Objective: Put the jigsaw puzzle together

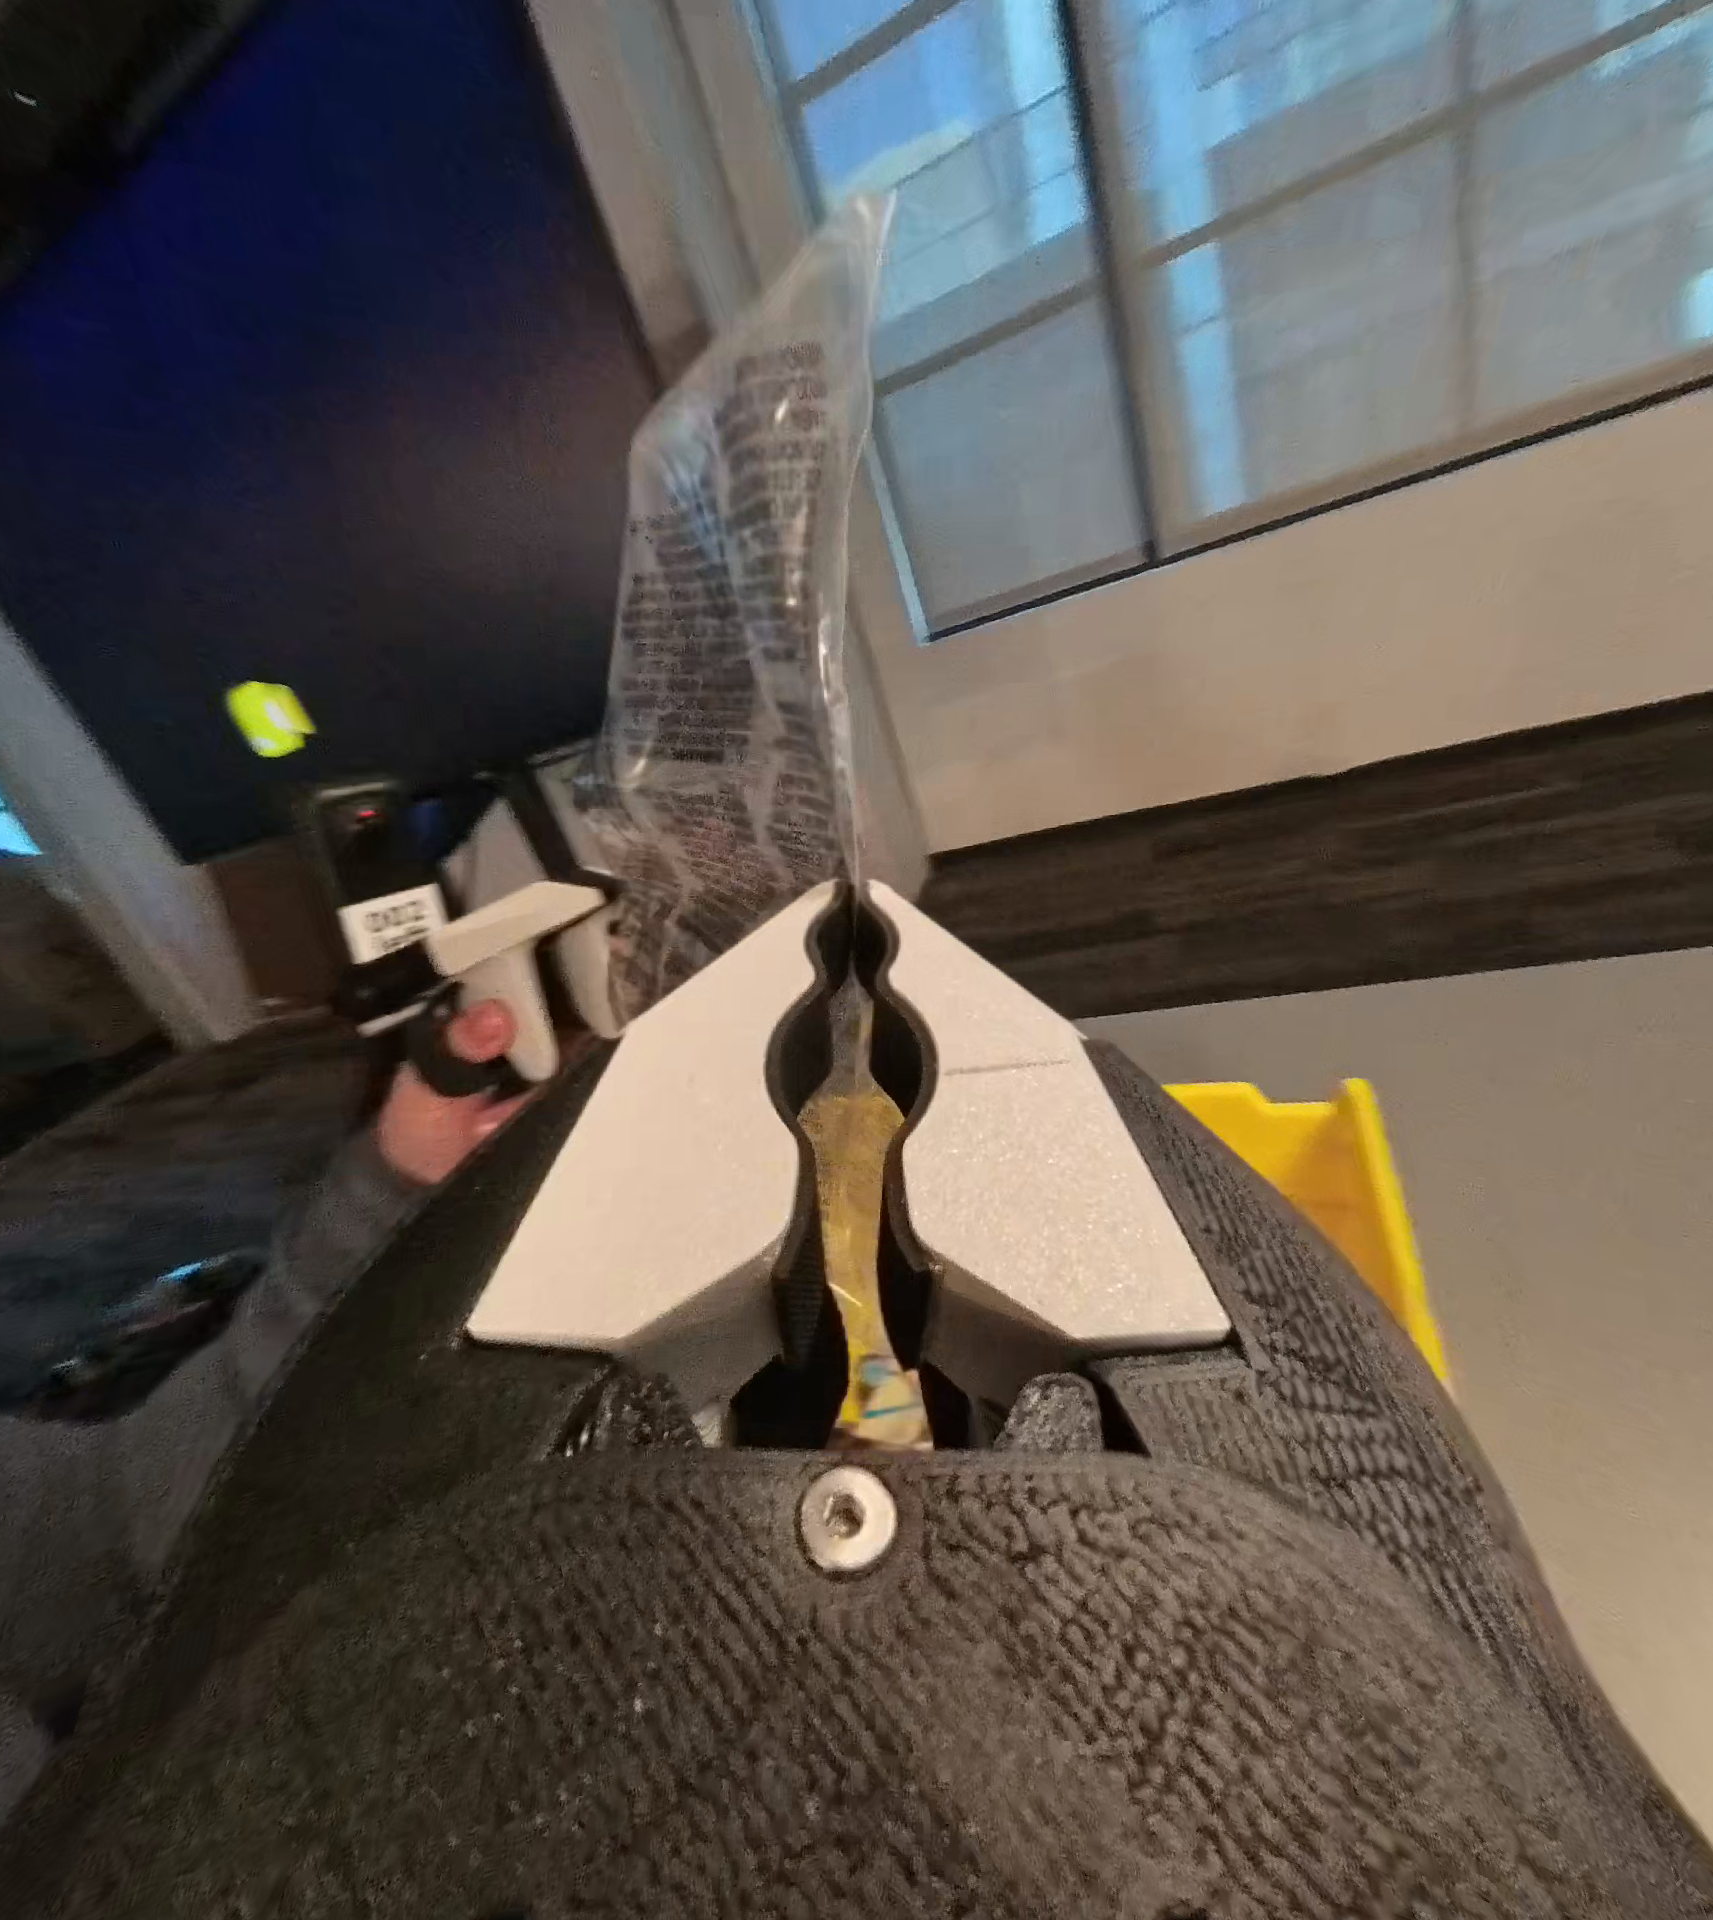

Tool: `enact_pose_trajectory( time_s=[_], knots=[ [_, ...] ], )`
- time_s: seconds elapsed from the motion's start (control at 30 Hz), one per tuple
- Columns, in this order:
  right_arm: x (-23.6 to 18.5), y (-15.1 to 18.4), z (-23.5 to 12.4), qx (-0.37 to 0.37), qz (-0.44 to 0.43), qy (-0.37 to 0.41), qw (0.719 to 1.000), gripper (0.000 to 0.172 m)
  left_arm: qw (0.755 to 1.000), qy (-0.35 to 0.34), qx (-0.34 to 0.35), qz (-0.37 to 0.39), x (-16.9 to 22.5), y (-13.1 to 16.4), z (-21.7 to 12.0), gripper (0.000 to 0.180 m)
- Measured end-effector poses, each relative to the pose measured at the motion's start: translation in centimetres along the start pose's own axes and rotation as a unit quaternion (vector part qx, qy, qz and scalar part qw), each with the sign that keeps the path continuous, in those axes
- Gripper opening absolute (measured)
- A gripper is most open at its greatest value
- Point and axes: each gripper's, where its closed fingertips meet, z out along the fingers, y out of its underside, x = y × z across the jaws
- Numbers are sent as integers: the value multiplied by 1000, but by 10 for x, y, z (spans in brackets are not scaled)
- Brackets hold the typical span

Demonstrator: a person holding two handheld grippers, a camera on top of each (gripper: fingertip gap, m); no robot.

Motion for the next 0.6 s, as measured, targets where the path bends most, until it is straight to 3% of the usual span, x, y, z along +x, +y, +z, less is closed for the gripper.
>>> enact_pose_trajectory(
  time_s=[0.07,0.1,0.2,0.3,0.47,0.6],
  knots=[
    [5,-14,-11,25,-34,50,998,0,999,-31,20,-15,-2,-2,-5,32],
    [12,-32,-24,73,-50,95,991,0,998,-52,25,-15,-2,-2,-10,41],
    [16,-83,-90,216,-138,219,941,0,994,-85,63,-19,17,-11,-26,47],
    [-15,-108,-154,277,-215,284,893,0,989,-95,109,21,47,-22,-41,47],
    [-112,-113,-259,271,-310,369,833,0,981,-86,139,101,89,-14,-38,48],
    [-186,-95,-390,198,-319,527,763,0,982,-32,152,106,122,-3,-23,46]
  ],
)
